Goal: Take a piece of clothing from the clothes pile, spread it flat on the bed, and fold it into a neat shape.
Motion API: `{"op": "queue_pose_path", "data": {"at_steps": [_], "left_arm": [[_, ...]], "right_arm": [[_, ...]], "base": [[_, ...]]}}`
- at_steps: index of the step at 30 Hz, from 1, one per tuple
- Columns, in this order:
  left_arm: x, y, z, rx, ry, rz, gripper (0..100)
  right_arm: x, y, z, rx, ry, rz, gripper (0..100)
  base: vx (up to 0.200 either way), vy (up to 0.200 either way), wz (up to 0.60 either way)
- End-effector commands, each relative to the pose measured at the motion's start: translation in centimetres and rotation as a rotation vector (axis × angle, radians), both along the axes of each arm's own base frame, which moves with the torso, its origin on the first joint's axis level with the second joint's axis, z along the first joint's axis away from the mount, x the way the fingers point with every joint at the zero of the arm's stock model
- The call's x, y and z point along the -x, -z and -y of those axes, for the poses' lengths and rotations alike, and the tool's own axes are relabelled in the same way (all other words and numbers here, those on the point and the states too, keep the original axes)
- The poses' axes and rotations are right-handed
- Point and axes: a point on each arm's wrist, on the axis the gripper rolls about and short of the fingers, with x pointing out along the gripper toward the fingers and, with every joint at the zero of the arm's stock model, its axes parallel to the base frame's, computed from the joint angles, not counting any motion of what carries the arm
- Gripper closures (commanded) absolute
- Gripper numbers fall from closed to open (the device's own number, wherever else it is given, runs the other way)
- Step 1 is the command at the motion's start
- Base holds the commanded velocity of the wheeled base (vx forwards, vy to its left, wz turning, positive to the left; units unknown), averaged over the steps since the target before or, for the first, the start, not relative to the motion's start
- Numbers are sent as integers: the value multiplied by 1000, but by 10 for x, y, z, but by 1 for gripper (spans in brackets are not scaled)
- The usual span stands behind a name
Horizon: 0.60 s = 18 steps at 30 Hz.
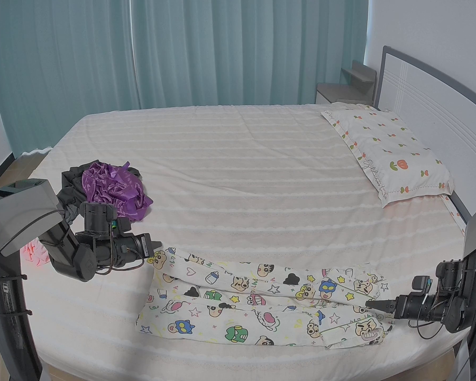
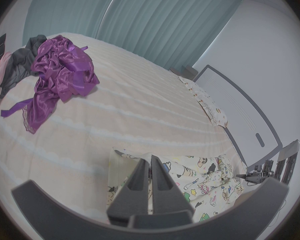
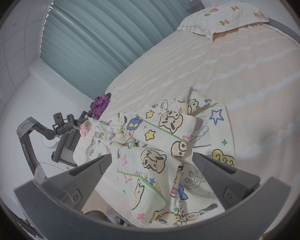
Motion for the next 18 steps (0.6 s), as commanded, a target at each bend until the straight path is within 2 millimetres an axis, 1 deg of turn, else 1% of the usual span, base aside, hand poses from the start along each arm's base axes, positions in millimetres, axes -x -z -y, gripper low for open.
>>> {"op": "queue_pose_path", "data": {"at_steps": [1,11,18], "left_arm": [[-5,1,4,-9,-5,14,100],[-8,-7,13,-1,-12,29,100],[-8,-1,11,-18,-76,-22,100]], "right_arm": [[4,1,-1,-3,0,-14,0],[4,1,-1,-3,0,-14,0],[4,2,-1,-3,-1,-19,0]], "base": [[0,0,0],[0,0,0],[0,0,0]]}}
